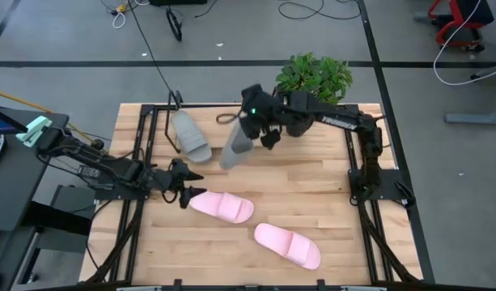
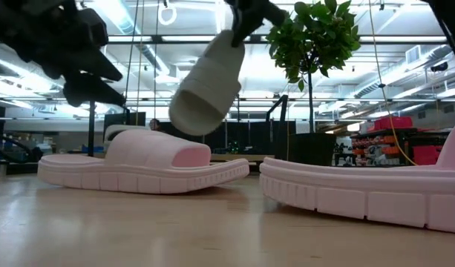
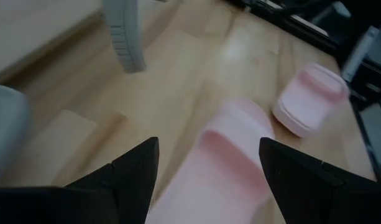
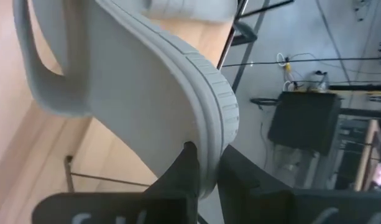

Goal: Pick and place slides into the shelf
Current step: Put the gray slide on the shelf

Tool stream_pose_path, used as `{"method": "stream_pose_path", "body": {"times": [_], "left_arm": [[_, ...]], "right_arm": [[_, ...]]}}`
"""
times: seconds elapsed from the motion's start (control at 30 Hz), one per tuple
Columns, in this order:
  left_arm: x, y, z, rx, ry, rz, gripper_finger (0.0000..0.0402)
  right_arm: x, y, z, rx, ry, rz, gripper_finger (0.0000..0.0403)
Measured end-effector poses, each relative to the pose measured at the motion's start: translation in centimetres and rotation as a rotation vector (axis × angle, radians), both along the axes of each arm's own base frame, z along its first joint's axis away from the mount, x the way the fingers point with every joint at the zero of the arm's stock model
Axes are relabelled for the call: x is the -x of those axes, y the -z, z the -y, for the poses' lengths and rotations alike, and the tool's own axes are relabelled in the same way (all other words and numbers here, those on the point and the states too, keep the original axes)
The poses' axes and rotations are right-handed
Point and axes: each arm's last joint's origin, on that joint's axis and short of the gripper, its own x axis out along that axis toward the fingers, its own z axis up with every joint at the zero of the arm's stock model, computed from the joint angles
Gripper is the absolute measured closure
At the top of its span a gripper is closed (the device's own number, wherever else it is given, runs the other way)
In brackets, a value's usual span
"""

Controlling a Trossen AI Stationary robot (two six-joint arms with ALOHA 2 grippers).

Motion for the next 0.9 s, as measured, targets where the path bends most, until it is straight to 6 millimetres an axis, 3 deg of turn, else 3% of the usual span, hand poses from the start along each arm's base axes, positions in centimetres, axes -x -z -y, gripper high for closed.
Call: {"method": "stream_pose_path", "body": {"times": [0.2,0.43,0.6,0.9], "left_arm": [[-0.3,0.0,-1.1,-0.002,-0.067,0.001,0.0118],[-0.4,0.0,-2.1,-0.003,-0.122,-0.003,0.0118],[-0.5,0.1,-2.7,-0.004,-0.164,-0.009,0.0118],[-0.5,0.1,-3.8,-0.047,-0.207,-0.019,0.0118]], "right_arm": [[-0.7,2.2,2.6,-0.023,-0.017,-0.096,0.0368],[-2.4,4.8,2.0,-0.037,-0.033,-0.172,0.0368],[-2.1,3.6,1.2,0.004,-0.014,-0.128,0.0368],[0.1,-0.7,0.3,-0.006,0.012,0.057,0.0368]]}}
